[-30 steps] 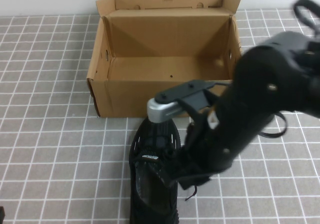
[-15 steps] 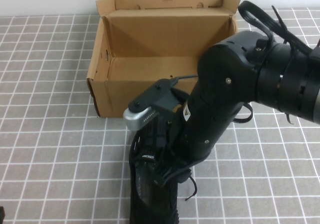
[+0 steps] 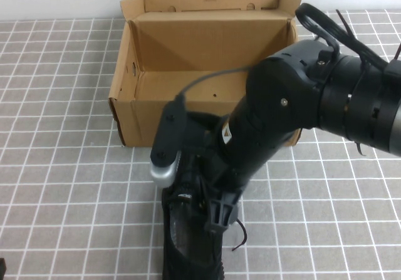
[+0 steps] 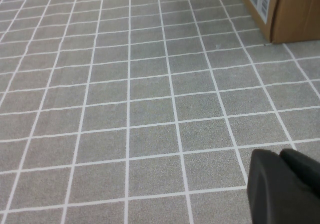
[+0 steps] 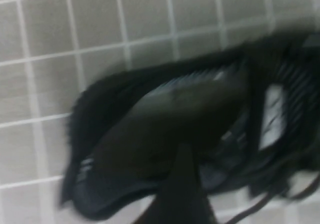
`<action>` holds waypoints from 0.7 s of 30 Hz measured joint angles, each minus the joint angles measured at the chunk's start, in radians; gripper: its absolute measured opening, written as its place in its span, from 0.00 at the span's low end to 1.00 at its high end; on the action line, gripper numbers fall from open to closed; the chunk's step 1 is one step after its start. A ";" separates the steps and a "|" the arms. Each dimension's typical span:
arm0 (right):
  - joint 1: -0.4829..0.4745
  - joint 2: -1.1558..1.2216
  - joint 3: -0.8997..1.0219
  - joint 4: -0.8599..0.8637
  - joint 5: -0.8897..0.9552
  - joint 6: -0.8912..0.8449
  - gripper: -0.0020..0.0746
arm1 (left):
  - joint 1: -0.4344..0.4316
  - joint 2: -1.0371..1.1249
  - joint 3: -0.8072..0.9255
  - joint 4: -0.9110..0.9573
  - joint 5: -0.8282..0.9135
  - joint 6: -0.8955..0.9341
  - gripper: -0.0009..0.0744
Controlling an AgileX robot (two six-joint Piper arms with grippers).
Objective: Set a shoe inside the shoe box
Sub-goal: Pick up the shoe from the table
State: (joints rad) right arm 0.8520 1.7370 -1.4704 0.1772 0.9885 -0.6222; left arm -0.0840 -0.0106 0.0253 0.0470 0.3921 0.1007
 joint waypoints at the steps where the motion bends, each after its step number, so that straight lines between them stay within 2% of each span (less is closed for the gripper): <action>1: 0.000 0.001 0.000 0.000 -0.020 -0.036 0.72 | 0.000 0.000 0.000 0.000 0.000 0.000 0.01; 6: 0.000 0.015 -0.002 0.004 -0.091 -0.152 0.73 | 0.000 0.000 0.000 0.000 0.000 0.000 0.01; 21: 0.000 0.101 -0.002 0.011 -0.141 -0.165 0.73 | 0.000 0.000 0.000 0.000 0.000 0.000 0.01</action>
State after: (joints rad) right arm 0.8520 1.8383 -1.4722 0.1882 0.8475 -0.7875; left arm -0.0840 -0.0106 0.0253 0.0470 0.3921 0.1007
